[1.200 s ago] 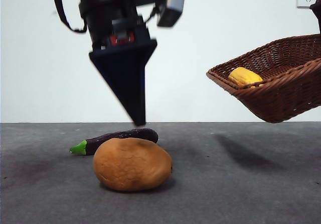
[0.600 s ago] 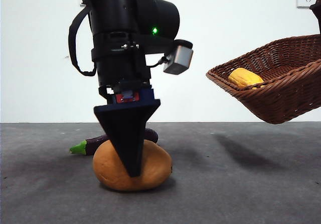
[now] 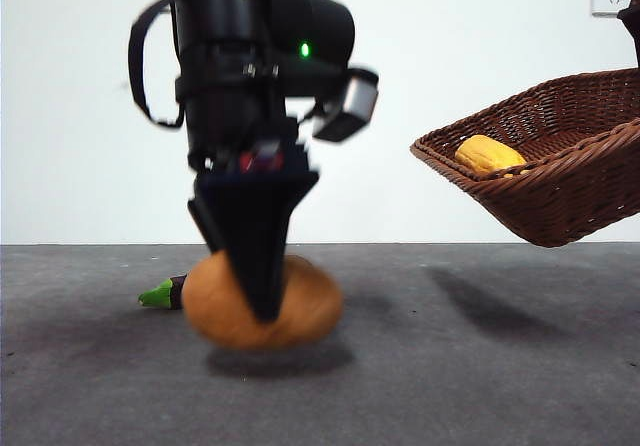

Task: Help me put the vegetables on the table into the basket

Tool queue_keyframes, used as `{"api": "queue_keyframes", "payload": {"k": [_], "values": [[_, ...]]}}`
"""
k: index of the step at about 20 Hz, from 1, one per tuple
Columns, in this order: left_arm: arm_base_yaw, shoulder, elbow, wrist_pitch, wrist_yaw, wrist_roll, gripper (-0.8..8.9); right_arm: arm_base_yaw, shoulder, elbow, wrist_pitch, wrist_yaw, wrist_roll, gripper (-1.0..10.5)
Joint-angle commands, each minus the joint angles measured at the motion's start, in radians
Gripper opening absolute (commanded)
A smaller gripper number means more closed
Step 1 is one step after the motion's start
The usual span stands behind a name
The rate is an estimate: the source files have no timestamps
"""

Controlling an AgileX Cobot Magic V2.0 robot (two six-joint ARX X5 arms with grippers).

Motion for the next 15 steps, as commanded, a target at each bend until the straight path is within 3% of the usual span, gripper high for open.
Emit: {"api": "queue_keyframes", "payload": {"k": [1, 4, 7, 11, 15], "values": [[0.002, -0.077, 0.012, 0.016, 0.134, -0.149, -0.09, 0.001, 0.008, -0.005, 0.006, -0.01, 0.005, -0.2], [-0.006, -0.179, 0.012, 0.067, 0.319, -0.298, -0.09, 0.001, 0.008, -0.005, 0.005, -0.01, 0.005, -0.2], [-0.049, -0.271, 0.012, 0.125, 0.377, -0.413, -0.09, 0.002, 0.008, -0.005, -0.002, -0.01, 0.008, -0.2], [-0.123, -0.323, 0.012, 0.361, 0.346, -0.476, -0.09, 0.011, 0.008, -0.005, -0.016, -0.011, 0.011, -0.2], [-0.169, -0.275, 0.012, 0.488, 0.18, -0.475, -0.09, 0.043, 0.008, -0.005, -0.031, -0.053, 0.011, -0.2]]}}
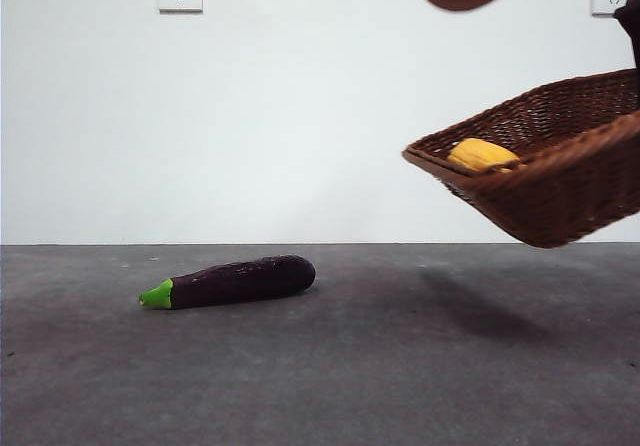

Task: Help me put the vegetables on the table into the basket

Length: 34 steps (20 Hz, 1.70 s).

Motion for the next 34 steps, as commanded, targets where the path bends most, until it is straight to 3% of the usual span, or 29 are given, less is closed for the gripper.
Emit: {"api": "queue_keyframes", "payload": {"k": [1, 9, 11, 14, 22, 25, 28, 31, 34], "values": [[-0.017, 0.058, -0.004, 0.034, -0.055, -0.01, -0.09, 0.022, 0.007, -0.005, 0.006, -0.055, 0.006, -0.2], [-0.035, 0.194, -0.004, 0.093, -0.125, -0.011, 0.15, 0.084, 0.007, -0.005, 0.017, -0.099, 0.008, -0.2], [-0.036, 0.194, -0.004, 0.105, -0.125, -0.013, 1.88, 0.09, 0.007, -0.005, 0.017, -0.1, 0.008, -0.2], [-0.036, 0.194, -0.004, 0.108, -0.125, -0.053, 5.87, 0.09, 0.007, -0.005, 0.018, -0.099, 0.007, -0.2], [0.002, 0.109, -0.004, 0.046, -0.131, -0.025, 5.96, 0.089, 0.008, -0.005, 0.026, -0.098, 0.006, -0.2], [0.051, 0.03, -0.004, -0.018, -0.246, 0.037, 5.96, 0.088, 0.008, -0.005, 0.027, -0.092, 0.006, -0.2], [0.116, 0.001, -0.004, -0.128, -0.453, 0.152, 5.96, 0.088, 0.008, -0.005, 0.029, -0.088, 0.006, -0.2], [0.208, 0.046, -0.004, -0.205, -0.483, 0.269, 5.96, 0.088, 0.008, -0.005, 0.029, -0.088, 0.006, -0.2], [0.317, 0.112, -0.004, -0.186, -0.48, 0.286, 5.96, 0.088, 0.008, -0.005, 0.021, -0.088, 0.006, -0.2]]}}
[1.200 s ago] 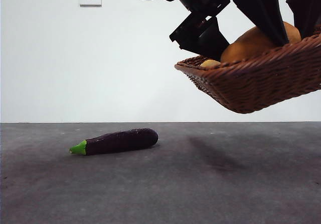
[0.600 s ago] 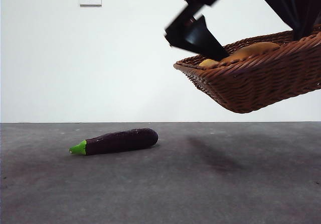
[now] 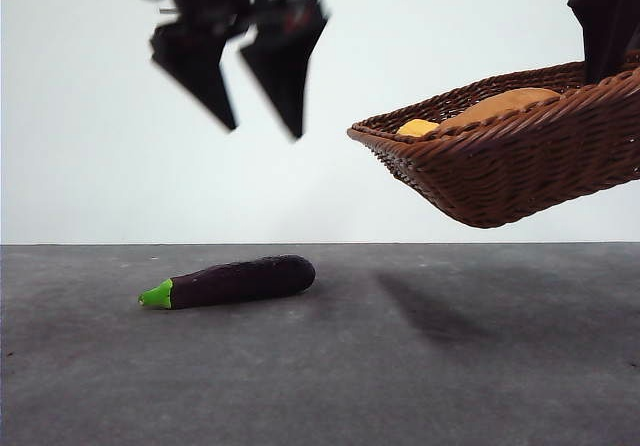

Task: Help me put the vegetables on the table into the basket

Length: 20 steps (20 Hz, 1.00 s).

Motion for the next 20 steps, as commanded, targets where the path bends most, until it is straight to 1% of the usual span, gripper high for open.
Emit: {"api": "queue_keyframes", "payload": {"k": [1, 4, 5, 9, 11, 18, 19, 20], "values": [[0.073, 0.048, -0.004, 0.042, 0.023, 0.038, 5.96, 0.0, 0.006, -0.005, 0.002, -0.011, 0.003, -0.2], [0.167, 0.113, -0.004, 0.09, 0.215, 0.09, 5.95, 0.0, 0.006, -0.005, 0.003, -0.01, 0.003, -0.2], [0.185, 0.134, -0.004, 0.095, 0.24, 0.101, 5.95, 0.0, 0.006, -0.005, 0.003, -0.01, 0.003, -0.2], [0.224, 0.222, -0.004, 0.096, 0.243, 0.184, 5.95, 0.0, 0.006, -0.005, 0.004, -0.01, 0.0, -0.2], [0.226, 0.254, -0.004, 0.113, 0.204, 0.217, 5.95, 0.0, 0.006, -0.005, 0.004, -0.011, -0.001, -0.2], [0.227, 0.369, -0.004, 0.135, 0.207, 0.234, 5.93, 0.0, 0.006, -0.005, 0.002, -0.011, -0.007, -0.2], [0.227, 0.379, -0.004, 0.142, 0.208, 0.227, 5.83, 0.0, 0.006, -0.005, -0.001, -0.011, -0.007, -0.2], [0.227, 0.381, -0.004, 0.146, 0.209, 0.224, 4.89, 0.0, 0.006, -0.005, -0.001, -0.011, -0.007, -0.2]]}}
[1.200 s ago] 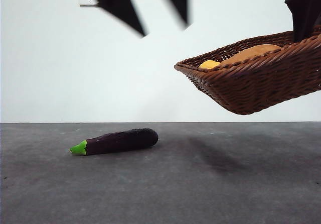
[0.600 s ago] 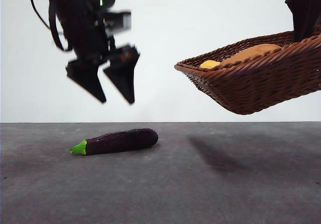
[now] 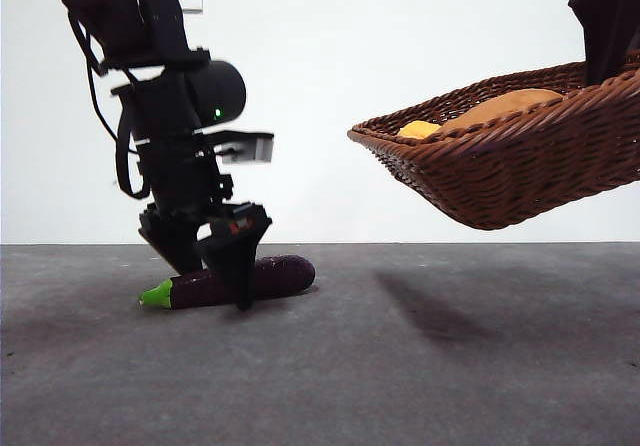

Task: Help me put the vegetables on the table into the basket

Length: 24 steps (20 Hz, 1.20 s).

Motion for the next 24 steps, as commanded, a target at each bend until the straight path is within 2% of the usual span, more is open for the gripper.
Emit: {"api": "queue_keyframes", "payload": {"k": [1, 3, 4, 8, 11, 13, 15, 18, 20, 22, 24], "values": [[0.002, 0.01, -0.004, 0.023, 0.006, -0.003, 3.41, 0.0, 0.006, -0.005, 0.003, -0.011, -0.004, -0.2], [0.003, 0.01, -0.004, 0.034, 0.02, -0.006, 0.51, 0.0, 0.006, -0.005, 0.004, -0.011, -0.004, -0.2], [0.004, 0.01, -0.004, 0.034, 0.038, -0.006, -0.18, 0.0, 0.006, -0.005, 0.004, -0.011, -0.005, -0.2], [0.005, 0.008, -0.004, 0.047, 0.054, -0.011, -0.12, 0.0, 0.006, -0.005, 0.006, -0.011, -0.005, -0.2], [0.009, -0.01, -0.004, 0.033, 0.055, -0.069, -0.1, 0.0, 0.006, -0.005, 0.006, -0.011, -0.005, -0.2], [0.019, -0.04, -0.004, 0.031, 0.057, -0.154, -0.1, 0.0, 0.006, -0.005, 0.008, -0.011, -0.004, -0.2], [0.035, -0.083, -0.004, 0.029, 0.112, -0.29, -0.1, 0.0, 0.006, -0.005, 0.009, -0.011, -0.004, -0.2], [0.047, -0.163, -0.004, 0.028, 0.296, -0.487, -0.09, 0.0, 0.006, -0.005, 0.016, -0.011, -0.004, -0.2], [0.041, -0.22, -0.004, 0.023, 0.356, -0.547, -0.09, 0.0, 0.006, -0.005, 0.024, -0.011, -0.001, -0.2], [0.01, -0.28, -0.004, 0.023, 0.369, -0.591, -0.09, 0.0, 0.006, -0.005, 0.031, -0.011, 0.004, -0.2], [-0.03, -0.34, -0.004, 0.031, 0.366, -0.6, -0.09, 0.0, 0.006, -0.005, 0.03, -0.011, 0.004, -0.2]]}}
